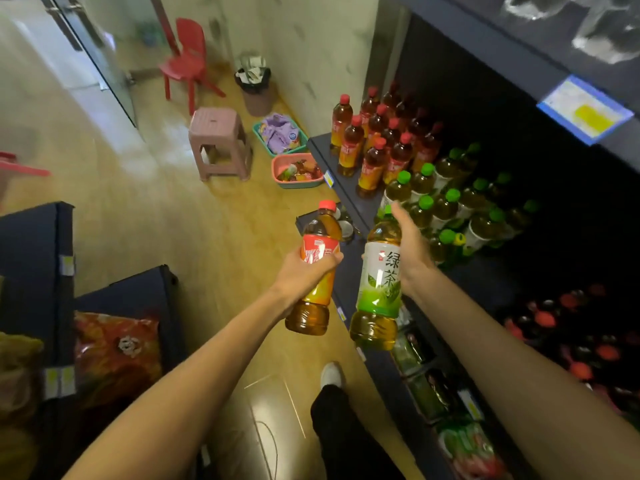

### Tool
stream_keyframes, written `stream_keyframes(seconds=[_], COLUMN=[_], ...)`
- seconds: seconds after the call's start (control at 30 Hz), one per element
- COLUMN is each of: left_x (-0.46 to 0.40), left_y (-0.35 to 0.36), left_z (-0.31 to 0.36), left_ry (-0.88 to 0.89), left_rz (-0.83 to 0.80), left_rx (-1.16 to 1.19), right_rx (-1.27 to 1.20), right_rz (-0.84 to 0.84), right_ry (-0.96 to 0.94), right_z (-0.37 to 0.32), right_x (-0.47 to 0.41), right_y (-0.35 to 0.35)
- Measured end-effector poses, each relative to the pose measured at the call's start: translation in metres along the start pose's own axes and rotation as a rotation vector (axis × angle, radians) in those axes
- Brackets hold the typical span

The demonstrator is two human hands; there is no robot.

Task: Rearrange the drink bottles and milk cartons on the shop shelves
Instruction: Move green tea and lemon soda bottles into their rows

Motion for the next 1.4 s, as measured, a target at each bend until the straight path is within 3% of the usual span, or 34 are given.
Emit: stream_keyframes(seconds=[0.4, 0.53, 0.67, 0.83, 0.97, 1.17, 1.4], left_x=[-0.178, -0.249, -0.334, -0.408, -0.436, -0.447, -0.462], left_y=[-0.041, -0.054, -0.058, -0.053, -0.032, 0.004, 0.037], left_z=[0.097, 0.113, 0.133, 0.166, 0.177, 0.176, 0.167], left_ry=[-0.021, 0.002, 0.042, 0.165, 0.23, 0.339, 0.487], left_rz=[0.018, -0.007, -0.117, -0.395, -0.576, -0.725, -0.699], left_rx=[0.02, -0.031, -0.156, -0.453, -0.686, -0.845, -0.903], right_rx=[0.093, 0.05, -0.1, -0.308, -0.417, -0.446, -0.469], right_rz=[-0.075, 0.065, 0.334, 0.586, 0.678, 0.862, 0.83], right_ry=[0.037, 0.053, -0.005, -0.003, 0.019, 0.032, 0.001], right_z=[-0.089, -0.098, -0.113, -0.118, -0.112, -0.101, -0.105], right_x=[-0.146, -0.191, -0.231, -0.246, -0.244, -0.234, -0.245], right_y=[0.069, 0.082, 0.088, 0.104, 0.11, 0.098, 0.078])
Point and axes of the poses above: each hand's wrist, its own x-axis away from the middle knuckle, its own y-axis out of the palm, z = x × y, the point moved 5 cm from there along -x, towards the middle knuckle, and after that the axes turned 6 degrees about x, right-handed, at the moved point
